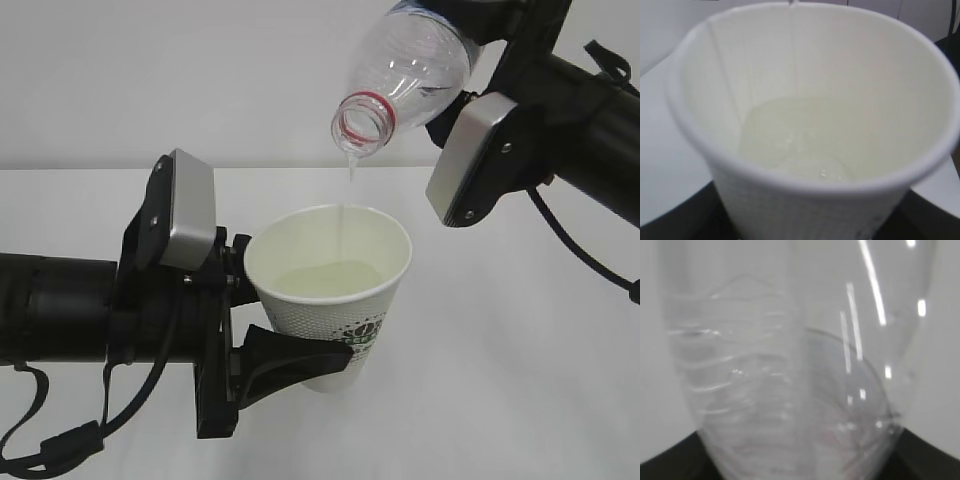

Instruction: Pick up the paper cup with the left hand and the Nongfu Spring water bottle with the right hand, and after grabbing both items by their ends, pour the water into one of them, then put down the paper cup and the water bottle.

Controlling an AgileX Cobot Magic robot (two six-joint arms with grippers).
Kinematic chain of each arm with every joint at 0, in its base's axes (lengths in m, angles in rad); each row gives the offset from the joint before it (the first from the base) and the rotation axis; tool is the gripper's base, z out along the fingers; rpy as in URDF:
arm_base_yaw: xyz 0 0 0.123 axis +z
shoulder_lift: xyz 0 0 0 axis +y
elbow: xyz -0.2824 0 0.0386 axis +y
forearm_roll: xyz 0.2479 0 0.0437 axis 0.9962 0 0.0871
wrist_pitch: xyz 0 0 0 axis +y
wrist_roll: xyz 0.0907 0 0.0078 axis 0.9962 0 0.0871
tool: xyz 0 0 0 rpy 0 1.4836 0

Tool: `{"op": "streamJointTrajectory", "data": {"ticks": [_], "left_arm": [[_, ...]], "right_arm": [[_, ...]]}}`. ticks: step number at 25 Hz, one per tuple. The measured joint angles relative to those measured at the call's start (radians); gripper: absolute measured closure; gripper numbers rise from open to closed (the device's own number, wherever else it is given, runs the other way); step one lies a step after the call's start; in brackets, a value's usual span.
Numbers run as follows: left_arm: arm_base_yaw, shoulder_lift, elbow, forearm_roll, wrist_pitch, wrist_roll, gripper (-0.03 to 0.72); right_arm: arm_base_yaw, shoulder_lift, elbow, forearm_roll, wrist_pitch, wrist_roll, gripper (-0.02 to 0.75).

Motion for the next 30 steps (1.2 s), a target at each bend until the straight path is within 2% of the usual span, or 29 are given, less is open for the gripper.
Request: {"op": "streamJointTrajectory", "data": {"ticks": [30], "left_arm": [[0.000, 0.000, 0.000, 0.000, 0.001, 0.000, 0.197]], "right_arm": [[0.000, 0.000, 0.000, 0.002, -0.002, -0.004, 0.269]]}}
